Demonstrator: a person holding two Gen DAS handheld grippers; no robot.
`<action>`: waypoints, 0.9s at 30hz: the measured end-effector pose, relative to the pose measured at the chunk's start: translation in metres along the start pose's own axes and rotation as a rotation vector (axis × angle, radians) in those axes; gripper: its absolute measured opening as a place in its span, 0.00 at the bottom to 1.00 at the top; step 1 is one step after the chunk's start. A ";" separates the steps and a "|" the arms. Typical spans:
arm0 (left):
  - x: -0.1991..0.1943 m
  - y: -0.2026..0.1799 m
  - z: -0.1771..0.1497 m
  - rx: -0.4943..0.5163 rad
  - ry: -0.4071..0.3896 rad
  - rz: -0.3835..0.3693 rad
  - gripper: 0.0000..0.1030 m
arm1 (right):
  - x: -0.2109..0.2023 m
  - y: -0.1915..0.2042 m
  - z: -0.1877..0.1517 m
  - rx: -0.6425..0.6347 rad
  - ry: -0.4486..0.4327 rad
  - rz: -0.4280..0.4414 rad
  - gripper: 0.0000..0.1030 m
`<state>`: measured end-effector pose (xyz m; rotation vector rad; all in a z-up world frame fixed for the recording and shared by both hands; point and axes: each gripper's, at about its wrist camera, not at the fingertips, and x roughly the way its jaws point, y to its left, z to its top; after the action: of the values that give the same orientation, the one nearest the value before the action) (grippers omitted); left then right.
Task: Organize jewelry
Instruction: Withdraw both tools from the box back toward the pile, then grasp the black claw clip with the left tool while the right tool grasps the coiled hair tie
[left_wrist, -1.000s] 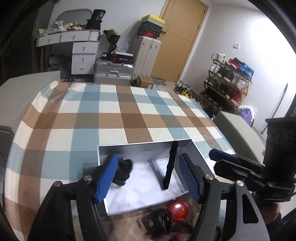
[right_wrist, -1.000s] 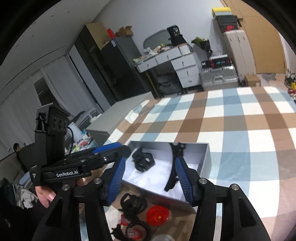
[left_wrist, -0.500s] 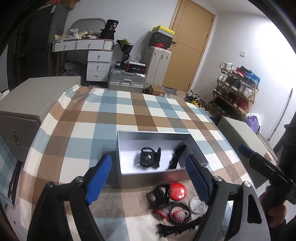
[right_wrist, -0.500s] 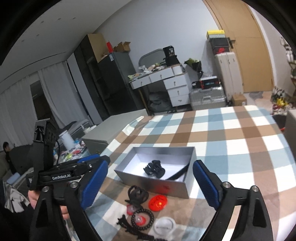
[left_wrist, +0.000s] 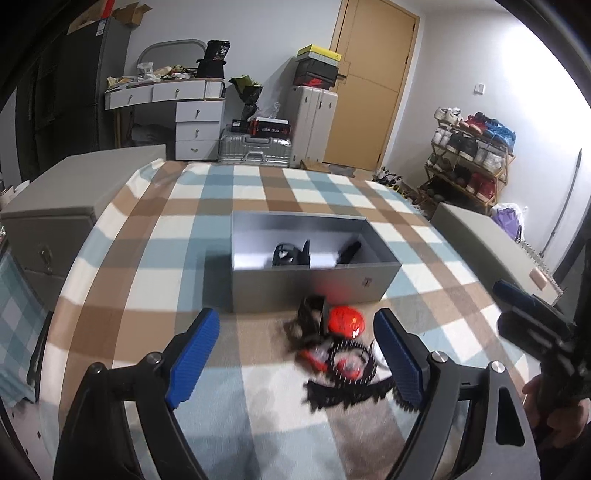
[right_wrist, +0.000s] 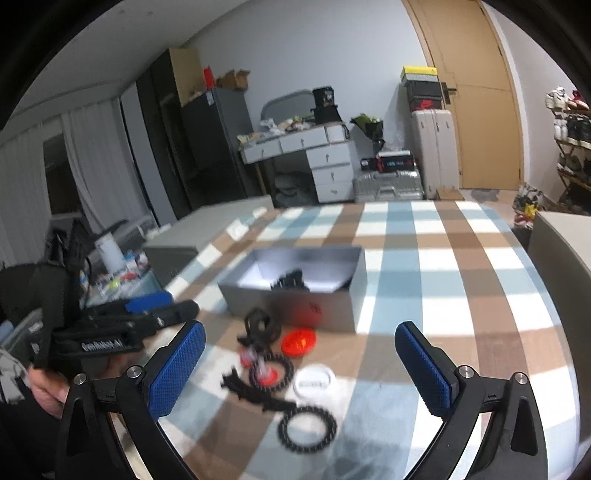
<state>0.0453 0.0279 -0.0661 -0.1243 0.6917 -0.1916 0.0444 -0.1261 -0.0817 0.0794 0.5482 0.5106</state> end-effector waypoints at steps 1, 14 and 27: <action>-0.001 0.000 -0.004 0.001 0.003 0.007 0.84 | 0.001 0.002 -0.005 -0.004 0.017 -0.008 1.00; -0.011 0.000 -0.032 0.049 0.037 0.090 0.85 | 0.028 0.011 -0.059 -0.036 0.164 -0.080 1.00; -0.014 0.005 -0.036 0.040 0.054 0.114 0.86 | 0.042 0.025 -0.069 -0.142 0.202 -0.165 0.89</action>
<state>0.0125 0.0337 -0.0862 -0.0416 0.7460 -0.0991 0.0283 -0.0883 -0.1556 -0.1530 0.7072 0.3974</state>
